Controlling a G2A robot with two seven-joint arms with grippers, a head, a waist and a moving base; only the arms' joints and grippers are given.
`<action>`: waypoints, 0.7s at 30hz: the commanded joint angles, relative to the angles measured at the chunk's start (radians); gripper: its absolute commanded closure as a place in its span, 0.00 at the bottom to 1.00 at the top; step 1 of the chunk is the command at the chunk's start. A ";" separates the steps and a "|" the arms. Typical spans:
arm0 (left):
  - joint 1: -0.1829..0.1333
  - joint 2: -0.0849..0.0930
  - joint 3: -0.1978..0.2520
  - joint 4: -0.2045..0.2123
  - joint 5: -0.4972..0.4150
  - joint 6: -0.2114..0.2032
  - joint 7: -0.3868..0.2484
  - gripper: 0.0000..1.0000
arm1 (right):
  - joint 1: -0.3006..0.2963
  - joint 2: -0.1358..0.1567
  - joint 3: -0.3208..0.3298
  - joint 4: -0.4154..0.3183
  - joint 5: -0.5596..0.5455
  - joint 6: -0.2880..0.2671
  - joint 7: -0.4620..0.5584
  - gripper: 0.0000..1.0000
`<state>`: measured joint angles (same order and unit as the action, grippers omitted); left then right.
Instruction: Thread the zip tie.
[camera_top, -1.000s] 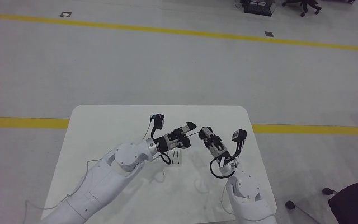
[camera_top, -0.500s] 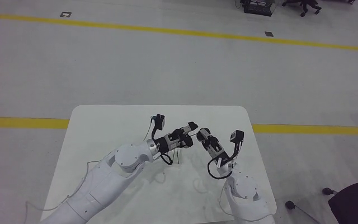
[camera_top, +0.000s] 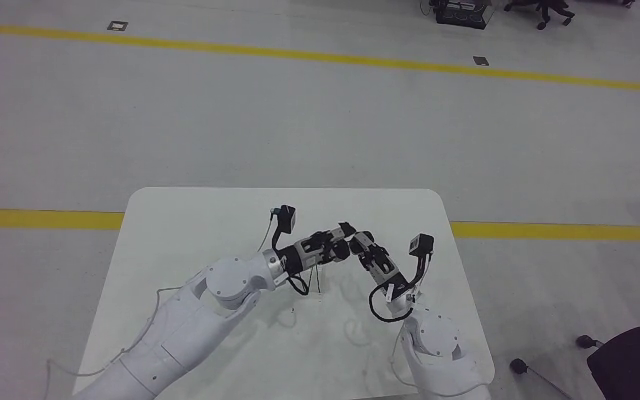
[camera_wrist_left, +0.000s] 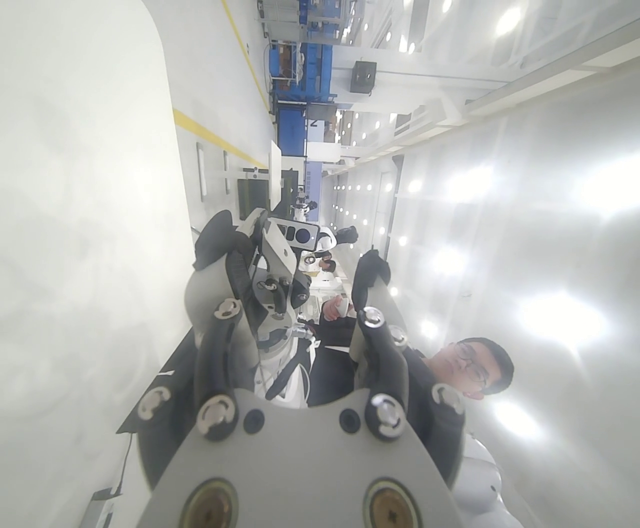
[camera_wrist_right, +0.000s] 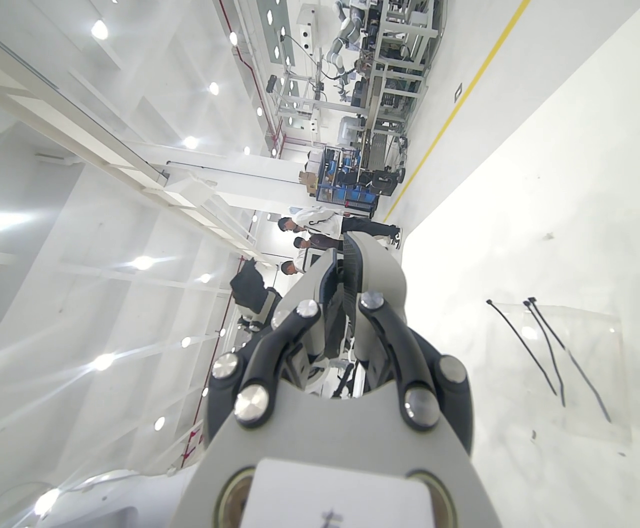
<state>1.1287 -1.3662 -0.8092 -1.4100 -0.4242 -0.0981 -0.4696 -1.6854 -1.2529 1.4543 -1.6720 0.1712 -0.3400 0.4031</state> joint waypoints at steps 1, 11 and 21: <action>0.000 0.000 0.001 -0.001 0.006 0.003 0.003 0.59 | -0.002 0.000 -0.001 -0.003 0.001 0.000 0.000 1.00; 0.001 0.001 0.004 -0.005 0.029 0.015 0.015 0.75 | -0.006 0.002 -0.002 -0.008 -0.011 0.000 0.001 1.00; 0.000 0.002 0.006 -0.005 0.051 0.032 0.019 0.80 | -0.008 0.003 -0.002 -0.011 -0.030 0.000 -0.006 1.00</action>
<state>1.1282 -1.3640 -0.8029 -1.4137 -0.3754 -0.0678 -0.4509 -1.6935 -1.2498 1.4526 -1.6822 0.1422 -0.3400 0.3981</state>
